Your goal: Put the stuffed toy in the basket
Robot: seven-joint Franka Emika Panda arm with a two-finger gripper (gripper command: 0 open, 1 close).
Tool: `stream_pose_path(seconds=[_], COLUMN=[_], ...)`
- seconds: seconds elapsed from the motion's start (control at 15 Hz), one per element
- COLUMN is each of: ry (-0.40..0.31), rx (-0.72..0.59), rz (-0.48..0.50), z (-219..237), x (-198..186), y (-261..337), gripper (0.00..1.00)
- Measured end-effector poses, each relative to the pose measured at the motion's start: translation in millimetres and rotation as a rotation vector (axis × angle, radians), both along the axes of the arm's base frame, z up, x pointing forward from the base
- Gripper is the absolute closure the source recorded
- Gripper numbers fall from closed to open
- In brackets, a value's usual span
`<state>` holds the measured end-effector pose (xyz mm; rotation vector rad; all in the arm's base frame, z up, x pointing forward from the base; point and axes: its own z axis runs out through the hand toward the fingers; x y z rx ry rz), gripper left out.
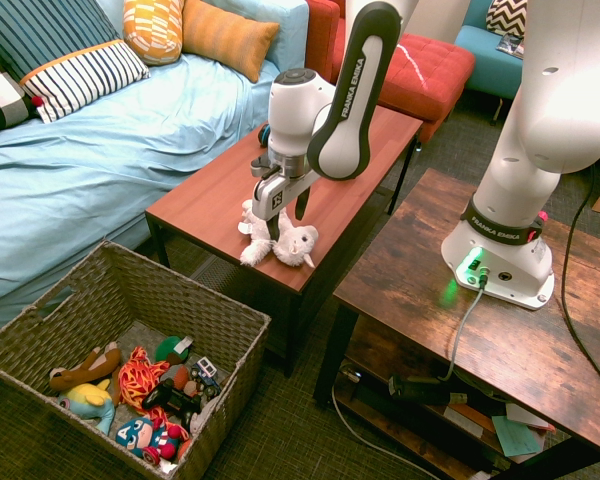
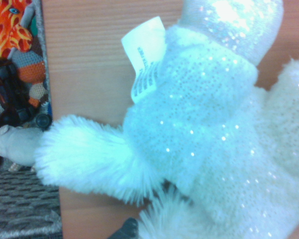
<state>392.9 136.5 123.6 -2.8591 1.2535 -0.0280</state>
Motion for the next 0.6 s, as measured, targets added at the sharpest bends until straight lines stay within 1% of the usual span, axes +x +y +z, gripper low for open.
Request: stream_pose_path(seconds=[0.07, 0.13, 0.33, 0.6], ry=[-0.001, -0.004, -0.002, 0.013], rx=[0.000, -0.003, 0.003, 0.011], rz=[-0.015, -0.030, -0.049, -0.061], z=[-9, -17, -32, -40], x=[4, 8, 16, 17], y=[0, -2, -6, -8], gripper=[0.00, 1.00, 1.00, 1.00])
